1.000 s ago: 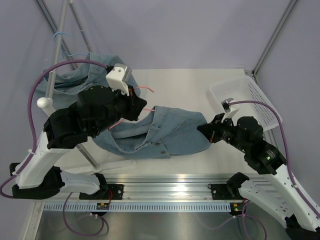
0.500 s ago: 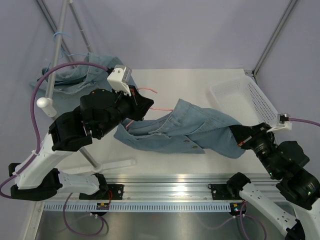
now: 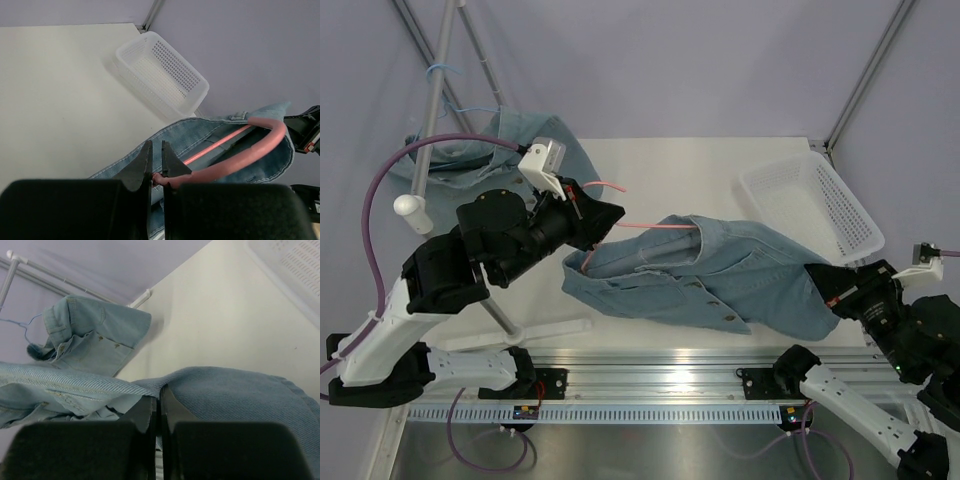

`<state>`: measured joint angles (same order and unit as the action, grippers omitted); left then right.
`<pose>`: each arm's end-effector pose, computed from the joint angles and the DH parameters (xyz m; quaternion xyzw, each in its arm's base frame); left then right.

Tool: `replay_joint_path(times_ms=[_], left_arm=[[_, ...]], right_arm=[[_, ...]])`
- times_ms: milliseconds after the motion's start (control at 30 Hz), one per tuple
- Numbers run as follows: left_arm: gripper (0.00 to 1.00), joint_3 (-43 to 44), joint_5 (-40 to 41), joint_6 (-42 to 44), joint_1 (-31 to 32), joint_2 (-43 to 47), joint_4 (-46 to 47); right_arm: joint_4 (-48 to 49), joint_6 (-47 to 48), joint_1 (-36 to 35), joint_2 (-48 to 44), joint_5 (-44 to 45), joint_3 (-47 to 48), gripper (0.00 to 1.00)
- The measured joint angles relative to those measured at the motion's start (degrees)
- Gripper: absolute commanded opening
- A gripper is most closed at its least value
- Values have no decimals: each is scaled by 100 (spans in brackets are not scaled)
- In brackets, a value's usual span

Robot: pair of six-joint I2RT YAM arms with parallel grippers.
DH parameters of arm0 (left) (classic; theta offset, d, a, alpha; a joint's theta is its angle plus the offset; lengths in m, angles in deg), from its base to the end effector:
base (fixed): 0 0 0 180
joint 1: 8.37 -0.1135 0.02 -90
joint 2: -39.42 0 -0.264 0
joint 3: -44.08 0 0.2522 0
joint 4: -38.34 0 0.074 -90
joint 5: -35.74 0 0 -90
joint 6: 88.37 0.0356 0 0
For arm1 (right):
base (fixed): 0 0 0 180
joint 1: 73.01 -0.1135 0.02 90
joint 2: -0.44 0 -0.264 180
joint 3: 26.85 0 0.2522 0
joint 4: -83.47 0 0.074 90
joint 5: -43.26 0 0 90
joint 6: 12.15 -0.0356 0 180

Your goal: Remove the skirt from the hanger

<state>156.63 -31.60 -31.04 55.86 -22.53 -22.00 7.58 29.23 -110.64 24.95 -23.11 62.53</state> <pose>0.0825 -0.1392 0.5233 0.0820 0.7559 -0.3733 0.5316 0.0020 -0.0165 0.4310 0.2019 0.7394 0.3102 0.5623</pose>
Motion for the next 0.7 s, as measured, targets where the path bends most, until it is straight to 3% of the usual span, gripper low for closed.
replay_joint_path(times_ms=[200,367,533,700], left_arm=[[0,-33,-13,-87,50,46,52],[0,-120,-136,-122,66,63,146],[0,-179,-302,160,63,98,269],[0,-179,-293,623,-24,291,125]], right_arm=[[-656,-643,-1025,-184,667,654,0],[-957,-669,-1335,-275,979,1108,0],[-1172,-164,-1340,382,1224,1615,0],[-793,890,-1338,1139,1331,1508,0]])
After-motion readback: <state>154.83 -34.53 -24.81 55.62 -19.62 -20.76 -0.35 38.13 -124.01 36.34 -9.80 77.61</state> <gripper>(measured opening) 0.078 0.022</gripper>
